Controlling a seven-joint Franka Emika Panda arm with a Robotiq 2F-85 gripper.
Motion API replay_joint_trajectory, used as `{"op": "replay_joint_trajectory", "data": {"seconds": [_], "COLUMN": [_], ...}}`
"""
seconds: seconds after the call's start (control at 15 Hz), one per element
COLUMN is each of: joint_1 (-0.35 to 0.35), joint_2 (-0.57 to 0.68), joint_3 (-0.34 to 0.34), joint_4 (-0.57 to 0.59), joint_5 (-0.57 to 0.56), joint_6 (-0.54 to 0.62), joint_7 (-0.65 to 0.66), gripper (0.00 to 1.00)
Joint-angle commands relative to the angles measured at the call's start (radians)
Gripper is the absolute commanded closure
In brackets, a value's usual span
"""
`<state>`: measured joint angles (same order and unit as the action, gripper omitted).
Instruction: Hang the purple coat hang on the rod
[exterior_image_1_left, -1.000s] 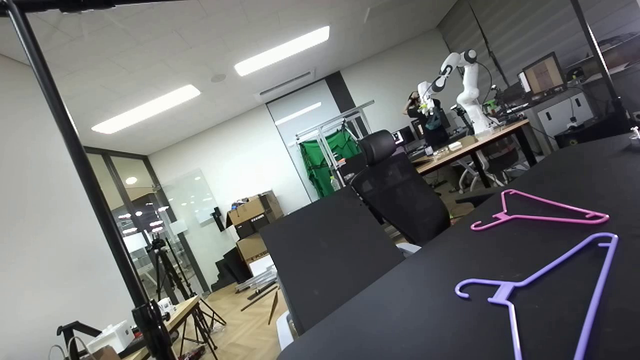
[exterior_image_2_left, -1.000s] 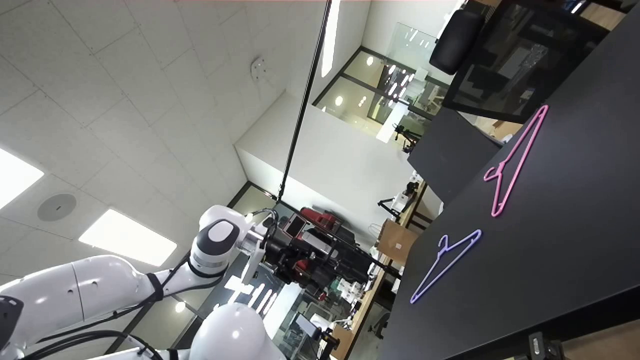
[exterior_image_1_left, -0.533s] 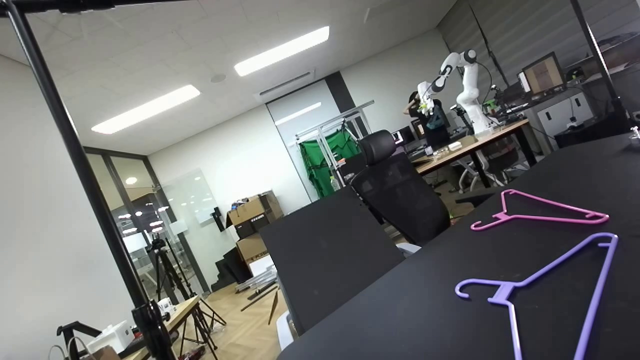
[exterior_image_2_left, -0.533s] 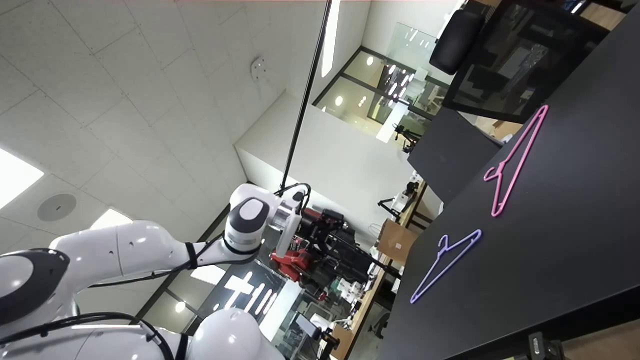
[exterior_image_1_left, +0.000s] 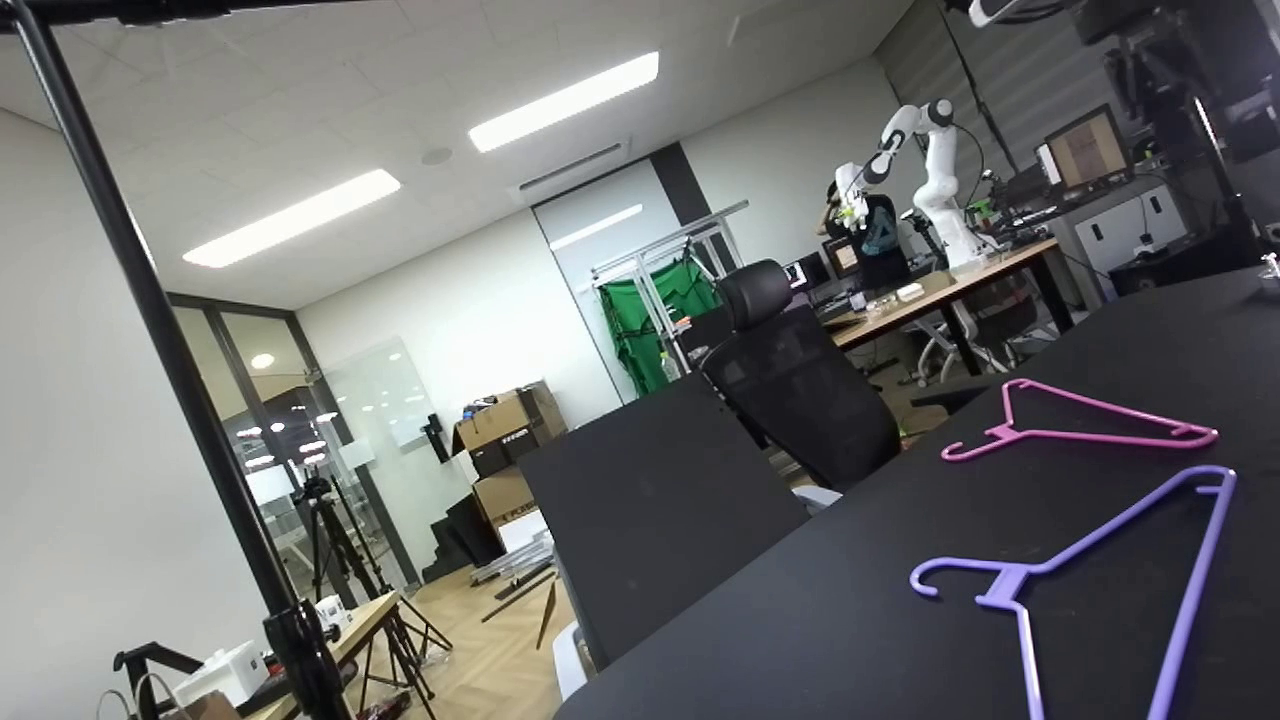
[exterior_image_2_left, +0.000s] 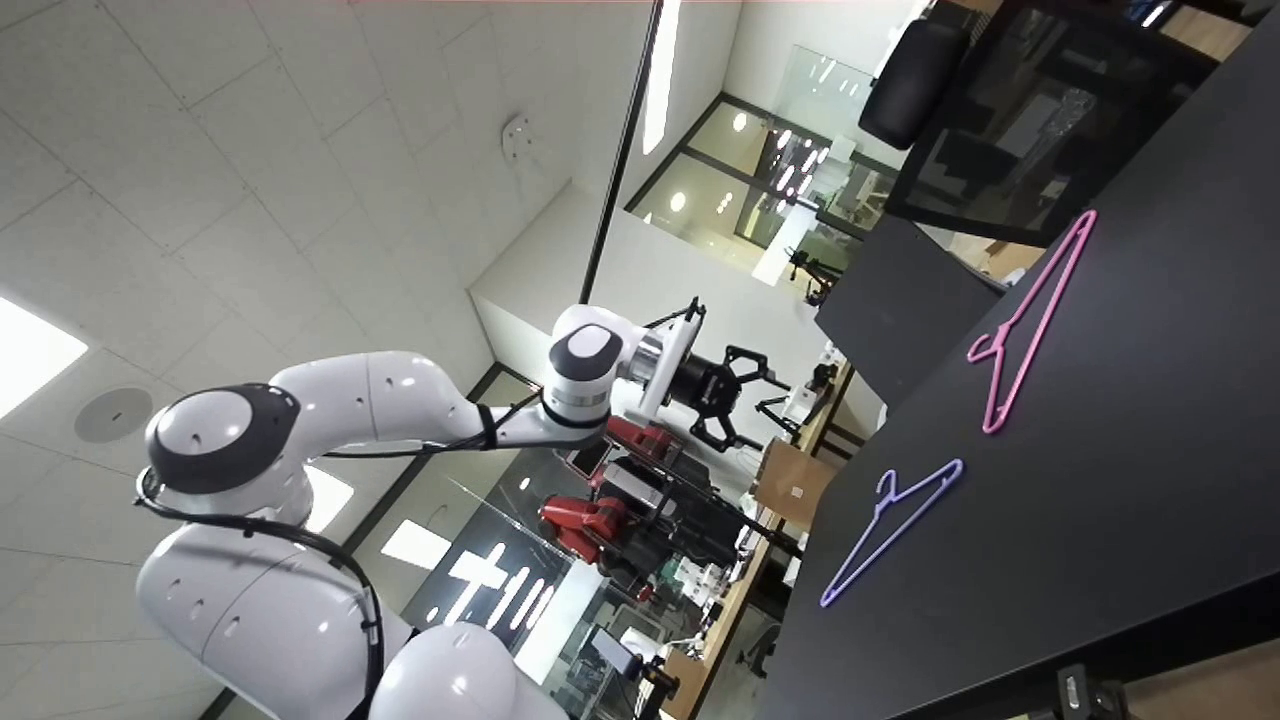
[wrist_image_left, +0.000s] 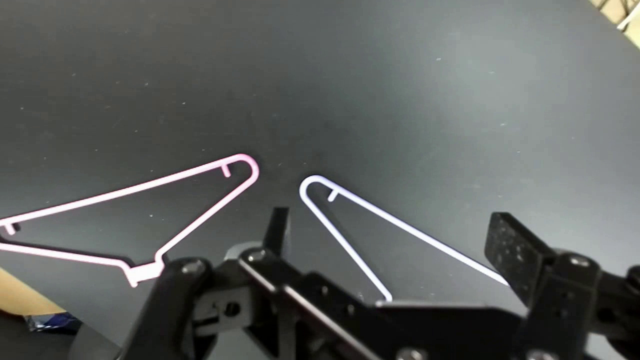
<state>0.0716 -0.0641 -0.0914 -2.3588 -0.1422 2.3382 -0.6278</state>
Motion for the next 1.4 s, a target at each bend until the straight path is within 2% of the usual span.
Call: {"op": "replay_joint_trajectory", "data": {"seconds": [0.0, 0.13, 0.2, 0.33, 1.07, 1.2, 1.33], "joint_1": [-0.027, -0.029, -0.045, -0.05, -0.059, -0.059, -0.063], "joint_2": [0.238, 0.354, 0.236, 0.292, 0.26, 0.31, 0.391], "joint_3": [0.042, 0.066, 0.068, 0.082, 0.083, 0.1, 0.129], "joint_4": [0.257, 0.373, 0.233, 0.271, 0.25, 0.286, 0.342], "joint_5": [-0.075, -0.084, -0.068, -0.069, -0.067, -0.096, -0.076], "joint_6": [-0.035, -0.055, -0.008, -0.003, -0.005, 0.035, 0.046], "joint_7": [-0.006, -0.007, -0.001, 0.001, -0.001, -0.125, -0.228], "gripper": [0.0, 0.0, 0.0, 0.0, 0.0, 0.0, 0.0]}}
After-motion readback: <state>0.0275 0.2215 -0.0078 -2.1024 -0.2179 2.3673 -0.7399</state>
